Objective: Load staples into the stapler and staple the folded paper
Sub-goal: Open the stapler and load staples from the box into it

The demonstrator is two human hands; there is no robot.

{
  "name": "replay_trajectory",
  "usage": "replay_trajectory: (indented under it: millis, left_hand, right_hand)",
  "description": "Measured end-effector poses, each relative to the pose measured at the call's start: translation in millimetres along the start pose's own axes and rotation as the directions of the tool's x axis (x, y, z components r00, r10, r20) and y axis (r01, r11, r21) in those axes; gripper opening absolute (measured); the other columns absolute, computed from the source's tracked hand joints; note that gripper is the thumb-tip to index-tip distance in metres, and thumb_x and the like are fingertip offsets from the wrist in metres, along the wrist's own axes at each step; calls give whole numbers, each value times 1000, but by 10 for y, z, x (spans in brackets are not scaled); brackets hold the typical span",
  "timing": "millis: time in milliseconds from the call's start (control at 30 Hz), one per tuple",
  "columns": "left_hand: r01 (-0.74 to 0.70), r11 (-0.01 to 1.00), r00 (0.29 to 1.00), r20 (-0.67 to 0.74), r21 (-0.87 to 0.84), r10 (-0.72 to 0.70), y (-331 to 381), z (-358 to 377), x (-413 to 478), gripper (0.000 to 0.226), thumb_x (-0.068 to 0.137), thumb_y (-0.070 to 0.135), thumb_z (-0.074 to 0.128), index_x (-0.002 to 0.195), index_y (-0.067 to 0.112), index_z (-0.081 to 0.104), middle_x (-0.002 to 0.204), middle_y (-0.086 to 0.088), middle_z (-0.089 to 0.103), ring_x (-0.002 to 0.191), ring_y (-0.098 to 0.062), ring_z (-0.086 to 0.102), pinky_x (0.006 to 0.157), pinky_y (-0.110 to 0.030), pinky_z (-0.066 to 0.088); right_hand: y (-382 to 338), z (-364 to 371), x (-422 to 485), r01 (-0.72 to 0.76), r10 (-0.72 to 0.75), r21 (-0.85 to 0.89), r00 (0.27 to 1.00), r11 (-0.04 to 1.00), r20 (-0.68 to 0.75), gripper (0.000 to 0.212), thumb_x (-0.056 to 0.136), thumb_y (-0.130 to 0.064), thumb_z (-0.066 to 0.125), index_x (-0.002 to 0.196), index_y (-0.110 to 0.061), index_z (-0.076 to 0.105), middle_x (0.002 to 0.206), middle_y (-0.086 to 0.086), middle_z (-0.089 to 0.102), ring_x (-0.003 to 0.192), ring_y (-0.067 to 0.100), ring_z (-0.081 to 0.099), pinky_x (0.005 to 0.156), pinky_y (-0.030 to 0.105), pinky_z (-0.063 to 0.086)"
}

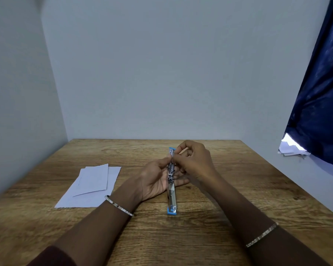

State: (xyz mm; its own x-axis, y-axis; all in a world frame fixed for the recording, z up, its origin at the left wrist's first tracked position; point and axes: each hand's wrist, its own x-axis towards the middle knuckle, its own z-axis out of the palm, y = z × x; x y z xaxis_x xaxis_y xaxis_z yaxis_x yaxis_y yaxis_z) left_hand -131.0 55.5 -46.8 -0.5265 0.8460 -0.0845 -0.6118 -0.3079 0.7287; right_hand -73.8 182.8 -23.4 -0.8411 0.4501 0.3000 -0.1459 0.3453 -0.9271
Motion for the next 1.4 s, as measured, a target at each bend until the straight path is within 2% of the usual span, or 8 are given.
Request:
replay_trajectory:
  millis: [200, 400, 533, 767, 1100, 1200, 1300, 1400]
  left_hand:
    - [13, 996, 997, -72, 85, -7, 2, 36, -2, 45, 108, 23, 32, 138, -7, 48, 131, -29, 48, 144, -40, 38, 103, -52, 50]
    - [35, 977, 994, -108, 209, -13, 28, 113, -59, 35, 107, 16, 35, 109, -3, 63, 84, -19, 73, 86, -31, 75, 80, -43, 64]
    - [79, 962, 993, -111, 261, -51, 42, 166, -88, 35, 106, 15, 34, 106, -3, 64, 85, -18, 76, 81, -30, 78, 74, -38, 65]
    - [104, 965, 991, -108, 241, -80, 69, 152, -112, 40, 107, 16, 31, 108, -3, 65, 97, -22, 77, 92, -33, 77, 79, -39, 64]
    - [102, 985, 987, -139, 140, -82, 76, 128, -89, 42, 109, 21, 32, 114, -8, 62, 101, -30, 75, 89, -36, 77, 73, -42, 65]
    - [71, 994, 986, -154, 82, -57, 84, 106, -68, 41, 108, 18, 30, 111, -9, 61, 98, -32, 74, 85, -38, 77, 67, -42, 65]
    - [14, 1000, 985, -170, 8, -12, 99, 75, -61, 37, 108, 16, 31, 109, -9, 58, 96, -32, 75, 82, -41, 77, 67, -47, 65]
    - [-44, 999, 982, -184, -24, 39, 125, 55, -78, 35, 109, 14, 31, 120, -10, 53, 101, -31, 74, 82, -38, 77, 72, -51, 64]
  right_hand:
    - [8, 13, 13, -66, 66, 77, 998, 995, 1, 6, 63, -9, 67, 66, -12, 71, 57, 8, 67, 37, 16, 59, 51, 32, 53]
    - [-10, -37, 15, -264, 262, 128, 964, 956, 38, 11, 68, 2, 69, 71, -8, 69, 59, 7, 69, 35, 13, 51, 39, 20, 40]
    - [-32, -76, 20, -373, 366, 135, 927, 918, 79, 9, 69, 1, 68, 73, -7, 67, 54, 4, 65, 35, 11, 45, 35, 14, 26]
    - [-28, -147, 47, -433, 414, 209, 901, 877, 129, 6, 75, -1, 72, 72, -5, 70, 52, 1, 69, 31, 7, 46, 31, 12, 27]
    - [37, -172, 90, -355, 341, 232, 935, 905, 100, 9, 80, 2, 73, 78, -7, 69, 63, 9, 73, 37, 7, 52, 31, 17, 35]
    - [-35, -188, 56, -250, 237, 209, 968, 945, 84, 11, 83, 1, 68, 80, -9, 70, 71, 10, 71, 42, 8, 53, 33, 16, 34]
    - [-163, -215, 1, -96, 43, 196, 966, 976, 257, 17, 85, 7, 62, 91, -6, 72, 81, 10, 71, 53, 8, 61, 43, 17, 46]
    - [-241, -281, -45, 12, -71, 123, 869, 992, 490, 27, 83, 16, 58, 106, 5, 68, 62, 0, 70, 46, 3, 60, 46, 13, 47]
